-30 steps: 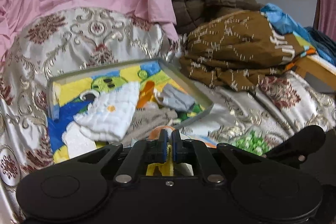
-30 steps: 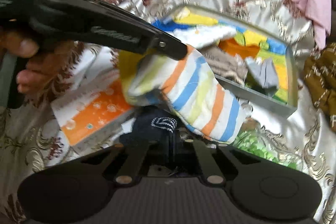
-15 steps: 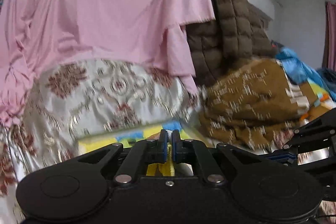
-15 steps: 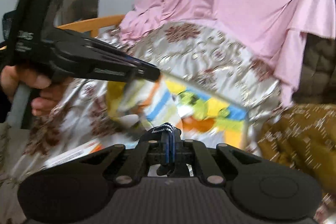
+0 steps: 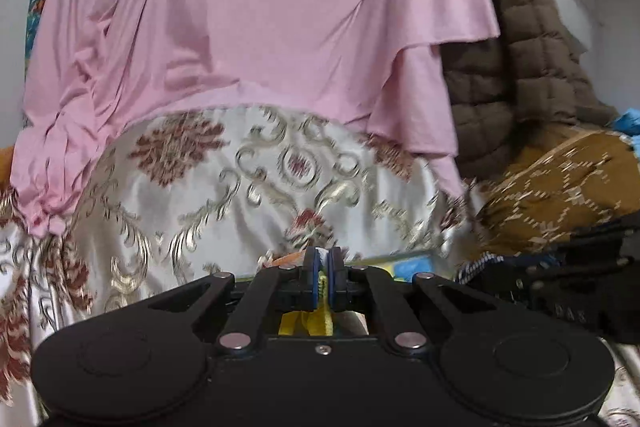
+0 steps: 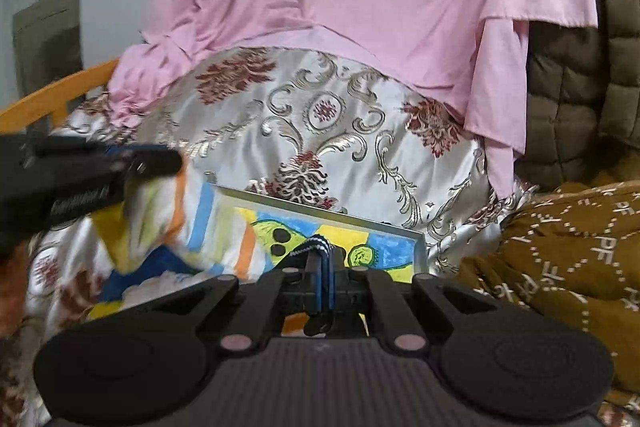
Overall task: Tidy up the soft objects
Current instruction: 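Lift the striped cloth and navy sock and carry both over the tray, then open the left tool into the tray while the right tool releases the navy sock there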
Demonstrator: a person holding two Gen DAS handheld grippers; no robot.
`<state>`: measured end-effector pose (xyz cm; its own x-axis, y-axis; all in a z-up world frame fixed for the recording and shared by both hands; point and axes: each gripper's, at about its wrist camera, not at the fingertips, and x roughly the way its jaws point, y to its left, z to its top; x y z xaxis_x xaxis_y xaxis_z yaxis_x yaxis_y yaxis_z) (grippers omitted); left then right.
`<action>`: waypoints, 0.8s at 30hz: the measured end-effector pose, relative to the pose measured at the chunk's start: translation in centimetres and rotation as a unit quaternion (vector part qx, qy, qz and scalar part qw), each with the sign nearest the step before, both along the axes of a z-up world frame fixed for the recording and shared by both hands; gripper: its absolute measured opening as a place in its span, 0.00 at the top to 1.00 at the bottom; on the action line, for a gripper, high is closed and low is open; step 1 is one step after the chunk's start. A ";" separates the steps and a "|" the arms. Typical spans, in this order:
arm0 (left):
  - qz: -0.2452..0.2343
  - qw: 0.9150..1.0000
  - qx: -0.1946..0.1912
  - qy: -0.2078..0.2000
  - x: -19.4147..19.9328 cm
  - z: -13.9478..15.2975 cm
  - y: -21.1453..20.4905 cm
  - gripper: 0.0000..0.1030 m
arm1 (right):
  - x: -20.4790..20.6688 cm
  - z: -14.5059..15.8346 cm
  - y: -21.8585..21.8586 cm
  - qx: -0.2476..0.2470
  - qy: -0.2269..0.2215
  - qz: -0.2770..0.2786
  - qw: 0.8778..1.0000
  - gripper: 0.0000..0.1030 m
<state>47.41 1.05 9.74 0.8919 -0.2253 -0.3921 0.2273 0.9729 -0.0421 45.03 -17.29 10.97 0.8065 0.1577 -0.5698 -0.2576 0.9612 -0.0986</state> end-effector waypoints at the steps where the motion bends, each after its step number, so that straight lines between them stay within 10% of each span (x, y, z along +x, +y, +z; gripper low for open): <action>1: 0.002 1.000 0.002 0.007 0.4 -0.7 0.1 0.96 | 0.7 -0.6 0.2 -0.001 0.003 -0.006 1.000 0.97; 15: -0.003 0.997 0.022 0.071 1.1 -8.2 0.2 0.94 | 4.1 -7.5 -0.1 0.032 0.073 -0.029 0.996 0.91; 24: 0.001 0.998 0.008 0.063 -0.5 -7.1 -0.6 0.66 | 2.0 -6.9 -0.8 0.045 0.056 -0.019 0.997 0.57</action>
